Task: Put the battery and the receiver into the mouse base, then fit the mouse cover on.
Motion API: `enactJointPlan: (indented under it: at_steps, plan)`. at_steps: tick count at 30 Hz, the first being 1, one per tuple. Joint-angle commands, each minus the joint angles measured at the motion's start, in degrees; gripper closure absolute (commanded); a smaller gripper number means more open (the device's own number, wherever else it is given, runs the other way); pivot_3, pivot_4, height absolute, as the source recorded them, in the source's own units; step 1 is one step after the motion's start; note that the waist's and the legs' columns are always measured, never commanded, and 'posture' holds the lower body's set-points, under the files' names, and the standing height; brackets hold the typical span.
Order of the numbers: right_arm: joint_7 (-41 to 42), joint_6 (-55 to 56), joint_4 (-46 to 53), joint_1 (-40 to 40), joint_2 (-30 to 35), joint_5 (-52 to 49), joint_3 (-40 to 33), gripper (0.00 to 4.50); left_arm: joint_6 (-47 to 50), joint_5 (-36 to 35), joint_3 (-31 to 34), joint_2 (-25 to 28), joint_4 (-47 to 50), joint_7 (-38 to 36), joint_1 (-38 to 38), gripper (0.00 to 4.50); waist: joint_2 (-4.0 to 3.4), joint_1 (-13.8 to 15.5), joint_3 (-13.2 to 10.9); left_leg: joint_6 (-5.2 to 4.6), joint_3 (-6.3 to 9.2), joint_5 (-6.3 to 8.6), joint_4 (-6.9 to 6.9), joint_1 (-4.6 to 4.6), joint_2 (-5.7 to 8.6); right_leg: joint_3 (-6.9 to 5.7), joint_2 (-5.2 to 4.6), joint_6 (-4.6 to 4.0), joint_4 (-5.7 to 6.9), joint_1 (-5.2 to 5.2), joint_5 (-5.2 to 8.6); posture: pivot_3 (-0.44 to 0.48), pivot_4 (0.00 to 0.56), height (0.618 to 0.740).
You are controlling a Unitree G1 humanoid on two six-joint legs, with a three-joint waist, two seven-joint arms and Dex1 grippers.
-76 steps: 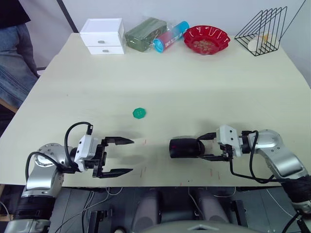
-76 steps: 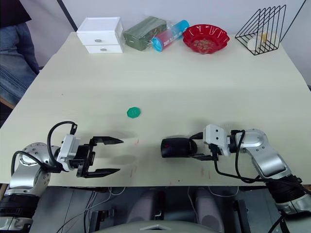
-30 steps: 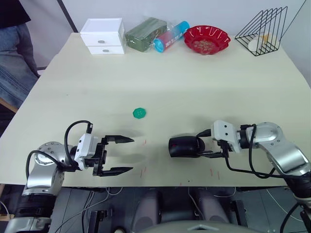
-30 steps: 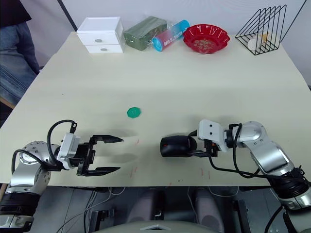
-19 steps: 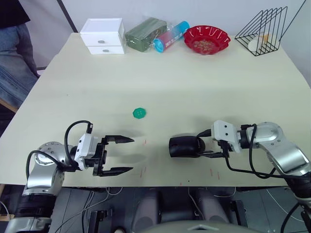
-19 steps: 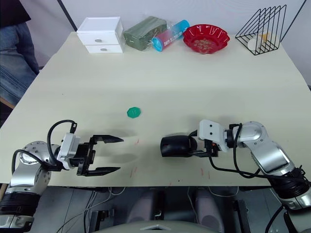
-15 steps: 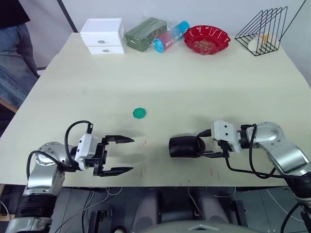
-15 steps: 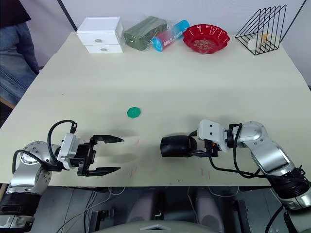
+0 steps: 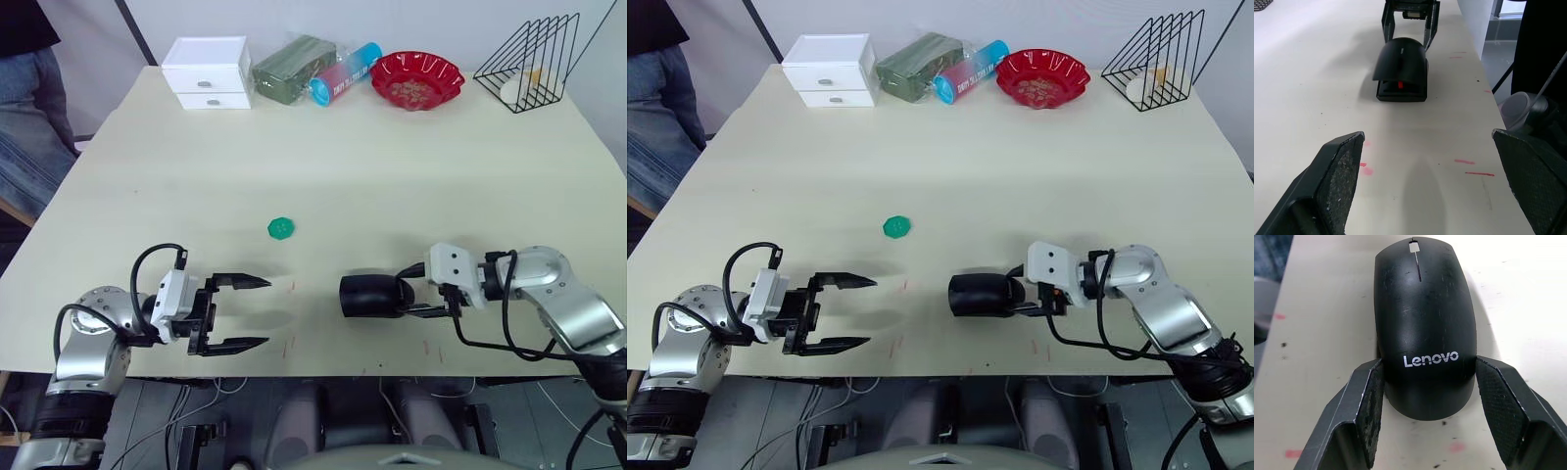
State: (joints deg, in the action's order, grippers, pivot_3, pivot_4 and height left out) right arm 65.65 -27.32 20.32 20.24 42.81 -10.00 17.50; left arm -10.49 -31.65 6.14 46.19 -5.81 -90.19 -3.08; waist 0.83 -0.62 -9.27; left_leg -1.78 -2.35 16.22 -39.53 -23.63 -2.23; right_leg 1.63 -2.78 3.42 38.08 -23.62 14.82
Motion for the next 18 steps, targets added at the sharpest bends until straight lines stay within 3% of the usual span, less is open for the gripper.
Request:
enactJointPlan:
  at_steps: [1,8,18]
  plan:
    - [-0.4,-4.6,4.1,2.0,1.6,0.3,0.6,1.99,-0.8,-0.4,0.2,0.2,-0.1,-2.3,0.3,0.0,0.0,0.0,0.0,0.0,0.01,0.0,0.0,0.0,0.0,0.01,0.0,0.0,0.0,0.0,0.0,0.0,0.15,0.74]
    - [-2.1,-13.8,7.6,5.1,2.2,-0.4,2.1,1.99,-0.7,-0.4,0.2,0.1,0.1,-2.3,0.4,0.0,0.0,0.0,0.0,0.0,0.32,0.0,-0.01,-0.01,0.0,-0.01,0.0,0.0,0.0,-0.01,0.0,0.0,0.15,0.74]
    - [-2.2,-17.9,9.9,7.6,4.5,0.3,4.9,1.99,-0.7,-0.5,0.1,0.1,0.3,-2.3,0.3,0.0,0.0,0.0,0.0,0.0,0.38,0.0,-0.01,-0.03,0.01,-0.04,0.0,0.0,-0.02,-0.01,0.0,0.0,0.15,0.74]
